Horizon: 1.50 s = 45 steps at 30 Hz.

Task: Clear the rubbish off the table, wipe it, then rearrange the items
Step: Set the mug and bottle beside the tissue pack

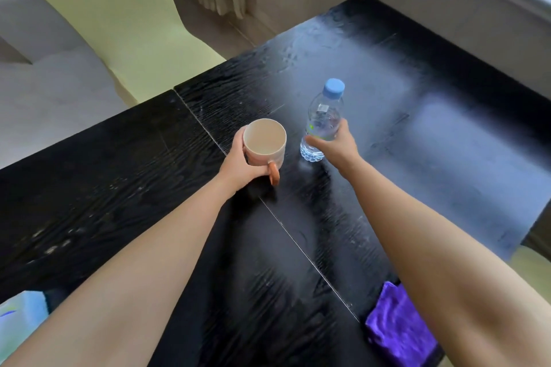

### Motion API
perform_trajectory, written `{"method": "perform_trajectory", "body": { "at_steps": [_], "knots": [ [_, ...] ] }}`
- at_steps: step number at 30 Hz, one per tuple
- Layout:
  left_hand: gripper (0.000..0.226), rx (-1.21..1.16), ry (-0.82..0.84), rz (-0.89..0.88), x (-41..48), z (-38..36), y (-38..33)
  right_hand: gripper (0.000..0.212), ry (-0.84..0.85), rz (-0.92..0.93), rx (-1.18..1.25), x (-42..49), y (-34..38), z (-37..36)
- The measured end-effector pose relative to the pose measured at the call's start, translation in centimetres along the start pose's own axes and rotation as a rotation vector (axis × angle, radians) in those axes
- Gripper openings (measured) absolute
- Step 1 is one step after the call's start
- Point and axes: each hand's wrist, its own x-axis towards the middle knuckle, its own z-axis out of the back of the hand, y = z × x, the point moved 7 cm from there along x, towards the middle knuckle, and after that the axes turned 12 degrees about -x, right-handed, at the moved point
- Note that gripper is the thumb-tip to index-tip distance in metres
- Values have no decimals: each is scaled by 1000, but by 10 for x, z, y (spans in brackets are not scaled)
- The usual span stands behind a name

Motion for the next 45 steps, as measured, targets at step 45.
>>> {"method": "perform_trajectory", "body": {
  "at_steps": [45],
  "knots": [
    [77,-107,-449,-41,-228,186,3,57,556,469,-48,-169,134,-170]
  ]
}}
